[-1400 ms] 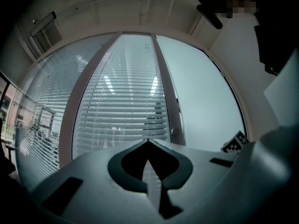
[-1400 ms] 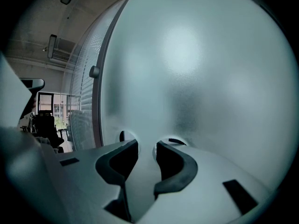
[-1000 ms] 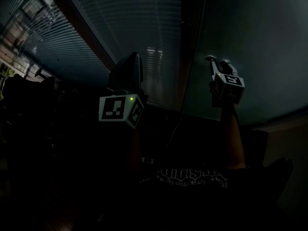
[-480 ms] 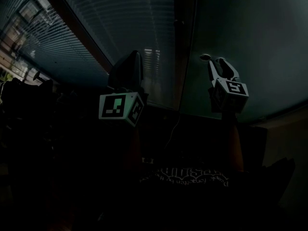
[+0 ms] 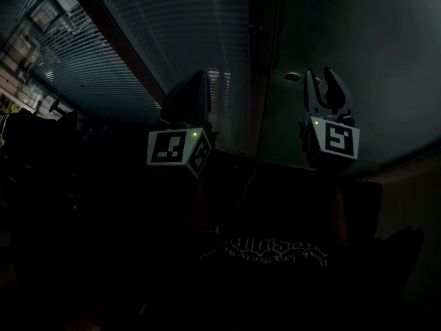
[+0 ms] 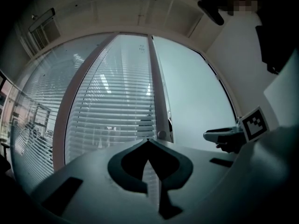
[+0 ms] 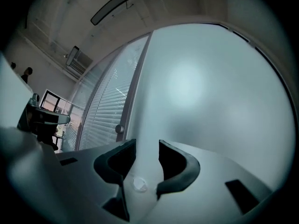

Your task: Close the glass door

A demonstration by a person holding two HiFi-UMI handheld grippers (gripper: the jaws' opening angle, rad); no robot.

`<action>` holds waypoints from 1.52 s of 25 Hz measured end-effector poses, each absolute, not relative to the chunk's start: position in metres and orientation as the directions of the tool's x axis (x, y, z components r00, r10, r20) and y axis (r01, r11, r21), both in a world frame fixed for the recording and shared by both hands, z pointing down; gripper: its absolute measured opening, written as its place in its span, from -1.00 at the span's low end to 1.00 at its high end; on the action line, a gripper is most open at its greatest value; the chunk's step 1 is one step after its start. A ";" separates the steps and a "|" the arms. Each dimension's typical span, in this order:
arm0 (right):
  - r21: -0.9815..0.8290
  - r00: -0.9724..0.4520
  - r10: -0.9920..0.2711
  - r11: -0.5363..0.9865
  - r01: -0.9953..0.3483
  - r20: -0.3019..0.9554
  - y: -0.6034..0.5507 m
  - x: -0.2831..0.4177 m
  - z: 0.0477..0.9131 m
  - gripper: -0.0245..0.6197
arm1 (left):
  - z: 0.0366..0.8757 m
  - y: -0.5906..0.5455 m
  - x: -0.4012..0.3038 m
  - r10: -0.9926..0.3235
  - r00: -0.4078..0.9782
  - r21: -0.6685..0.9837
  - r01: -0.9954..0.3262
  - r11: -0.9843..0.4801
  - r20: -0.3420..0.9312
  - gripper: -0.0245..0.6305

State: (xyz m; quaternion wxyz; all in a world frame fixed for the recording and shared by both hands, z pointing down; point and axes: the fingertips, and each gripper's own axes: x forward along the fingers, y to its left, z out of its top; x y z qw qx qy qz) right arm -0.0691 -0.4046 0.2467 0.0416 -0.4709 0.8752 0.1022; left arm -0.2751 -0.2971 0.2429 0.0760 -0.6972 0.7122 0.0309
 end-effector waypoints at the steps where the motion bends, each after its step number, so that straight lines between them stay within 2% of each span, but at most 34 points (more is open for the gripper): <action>1: 0.144 -0.552 -0.814 0.534 -0.833 -0.178 -0.401 -0.069 0.245 -0.45 | 0.243 -0.295 -0.274 -0.989 -0.018 -0.061 -0.998 0.027 -0.149 -0.94; 7: 0.121 -0.536 -0.822 0.522 -0.844 -0.191 -0.390 -0.060 0.241 -0.48 | 0.246 -0.294 -0.280 -0.988 -0.032 -0.067 -0.997 0.042 -0.152 -0.94; 13: 0.096 -0.506 -0.837 0.498 -0.862 -0.209 -0.386 -0.048 0.235 -0.81 | 0.235 -0.292 -0.278 -0.984 -0.032 -0.063 -0.997 0.044 -0.176 -0.94; 17: 0.102 -0.504 -0.834 0.494 -0.863 -0.223 -0.377 -0.042 0.232 -0.91 | 0.232 -0.286 -0.272 -0.983 -0.024 -0.068 -0.997 0.037 -0.183 -0.94; 38: 0.135 -0.537 -0.816 0.520 -0.844 -0.214 -0.356 -0.045 0.221 -0.92 | 0.220 -0.265 -0.254 -0.982 -0.004 -0.081 -0.997 0.020 -0.189 -0.94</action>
